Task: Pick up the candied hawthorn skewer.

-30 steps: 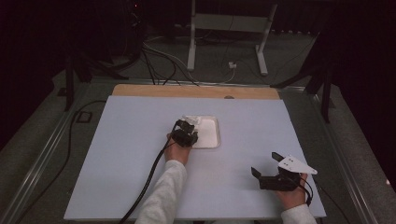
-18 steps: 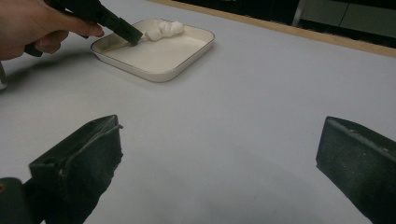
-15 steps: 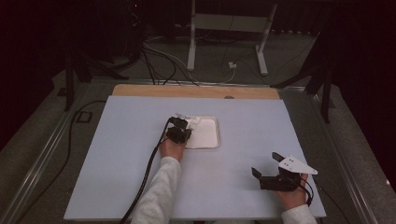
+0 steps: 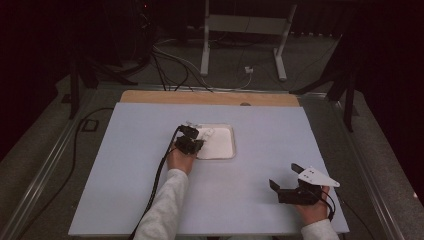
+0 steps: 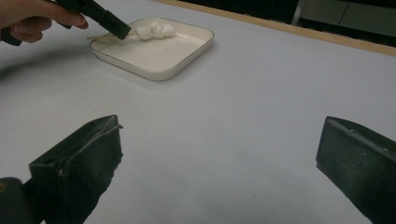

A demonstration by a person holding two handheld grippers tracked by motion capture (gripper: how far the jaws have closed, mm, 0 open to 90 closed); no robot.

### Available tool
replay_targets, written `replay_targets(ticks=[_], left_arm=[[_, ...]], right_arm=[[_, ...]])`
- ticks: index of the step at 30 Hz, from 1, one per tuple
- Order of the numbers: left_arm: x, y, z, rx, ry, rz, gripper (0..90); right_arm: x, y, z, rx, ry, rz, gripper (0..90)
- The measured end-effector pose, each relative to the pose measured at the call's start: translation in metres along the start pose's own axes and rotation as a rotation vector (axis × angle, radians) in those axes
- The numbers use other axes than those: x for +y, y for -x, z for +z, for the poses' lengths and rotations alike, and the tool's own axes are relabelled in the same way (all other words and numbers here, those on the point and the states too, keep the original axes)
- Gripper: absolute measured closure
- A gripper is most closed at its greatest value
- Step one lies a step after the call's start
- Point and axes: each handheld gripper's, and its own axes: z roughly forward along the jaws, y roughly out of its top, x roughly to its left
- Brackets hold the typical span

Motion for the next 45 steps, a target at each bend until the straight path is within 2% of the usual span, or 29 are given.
replay_targets(ticks=[3,7,15,19,22,34,40,45], left_arm=[[0.000,0.000,0.001,0.001,-0.004,-0.005,89.5],[-0.001,0.000,0.004,-0.001,-0.036,-0.005,88.4],[-0.001,-0.002,0.001,-0.021,-0.043,-0.002,90.0],[-0.004,-0.005,-0.003,-0.047,-0.025,-0.022,90.0],[-0.005,-0.007,-0.008,-0.065,-0.009,-0.023,90.0],[-0.009,-0.011,-0.035,-0.123,0.089,-0.019,90.0],[-0.015,-0.014,-0.046,-0.143,0.123,-0.015,90.0],[-0.018,-0.014,-0.054,-0.163,0.150,0.004,90.0]], right_arm=[[0.000,0.000,0.000,0.000,0.001,0.000,0.0],[0.000,0.001,0.000,0.000,0.000,0.003,0.0],[0.000,0.001,0.000,0.002,0.001,0.005,0.0],[0.000,0.001,0.000,0.006,0.003,0.011,0.0],[0.000,0.001,0.000,0.007,0.001,0.014,0.0],[0.000,0.002,0.001,0.016,0.005,0.028,0.0],[0.000,0.003,0.003,0.029,0.009,0.048,0.0],[0.002,0.005,0.007,0.038,0.010,0.075,0.0]])
